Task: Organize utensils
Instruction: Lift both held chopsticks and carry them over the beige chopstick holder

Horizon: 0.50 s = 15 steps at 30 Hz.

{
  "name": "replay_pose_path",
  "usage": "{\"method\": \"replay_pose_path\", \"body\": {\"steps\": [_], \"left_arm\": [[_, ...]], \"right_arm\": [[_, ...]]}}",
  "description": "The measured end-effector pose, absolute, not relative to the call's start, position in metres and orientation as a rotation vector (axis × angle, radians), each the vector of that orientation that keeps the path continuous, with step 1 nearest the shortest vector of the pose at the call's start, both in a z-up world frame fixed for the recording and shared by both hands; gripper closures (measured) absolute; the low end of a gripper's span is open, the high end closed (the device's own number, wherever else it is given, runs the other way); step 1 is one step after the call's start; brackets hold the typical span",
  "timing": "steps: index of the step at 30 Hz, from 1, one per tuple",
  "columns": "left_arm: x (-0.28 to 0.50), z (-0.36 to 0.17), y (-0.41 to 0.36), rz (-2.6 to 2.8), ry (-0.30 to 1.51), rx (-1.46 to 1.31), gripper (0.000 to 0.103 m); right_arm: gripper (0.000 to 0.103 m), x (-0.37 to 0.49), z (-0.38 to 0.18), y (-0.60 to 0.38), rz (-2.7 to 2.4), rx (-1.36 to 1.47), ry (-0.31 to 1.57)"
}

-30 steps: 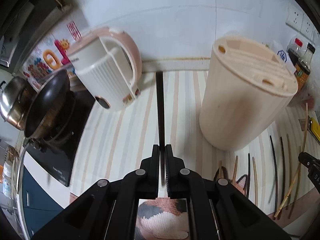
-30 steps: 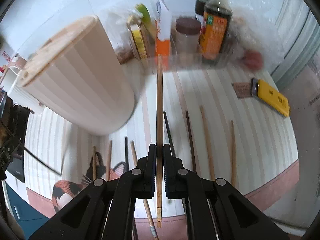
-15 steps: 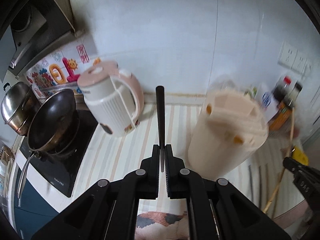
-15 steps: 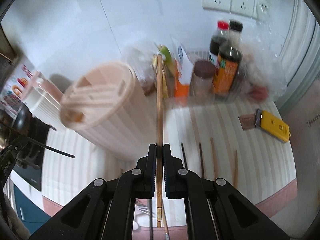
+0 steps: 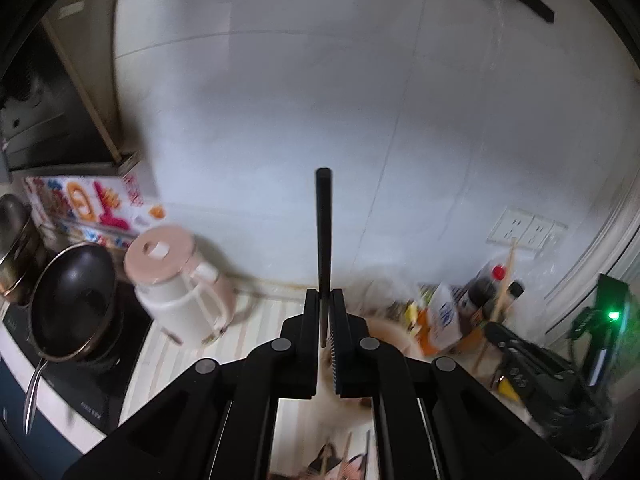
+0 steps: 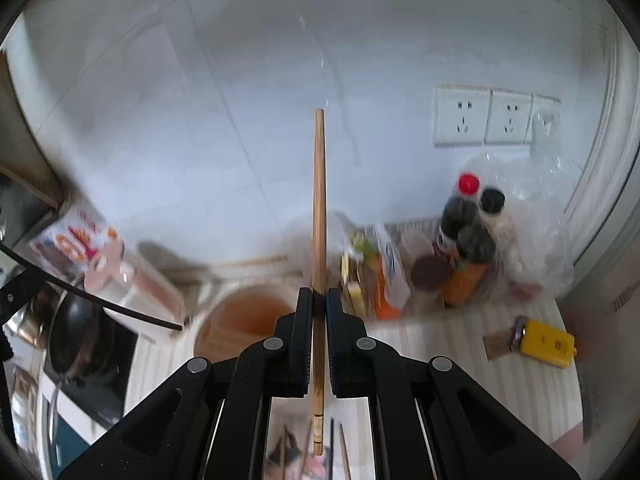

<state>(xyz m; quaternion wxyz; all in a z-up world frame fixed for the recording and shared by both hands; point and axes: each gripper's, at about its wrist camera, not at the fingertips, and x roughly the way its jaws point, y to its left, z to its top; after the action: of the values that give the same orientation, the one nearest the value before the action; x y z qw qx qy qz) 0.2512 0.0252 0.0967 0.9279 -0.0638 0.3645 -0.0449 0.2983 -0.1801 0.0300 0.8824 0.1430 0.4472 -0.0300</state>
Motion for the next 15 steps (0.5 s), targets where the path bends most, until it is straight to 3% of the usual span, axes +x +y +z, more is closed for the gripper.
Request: {"method": "replay_pose_path", "body": {"steps": [15], "left_arm": [[0.310, 0.060, -0.014, -0.259, 0.912, -0.111, 0.101]], "right_arm": [[0.096, 0.377, 0.017, -0.188, -0.114, 0.435, 0.845]]}}
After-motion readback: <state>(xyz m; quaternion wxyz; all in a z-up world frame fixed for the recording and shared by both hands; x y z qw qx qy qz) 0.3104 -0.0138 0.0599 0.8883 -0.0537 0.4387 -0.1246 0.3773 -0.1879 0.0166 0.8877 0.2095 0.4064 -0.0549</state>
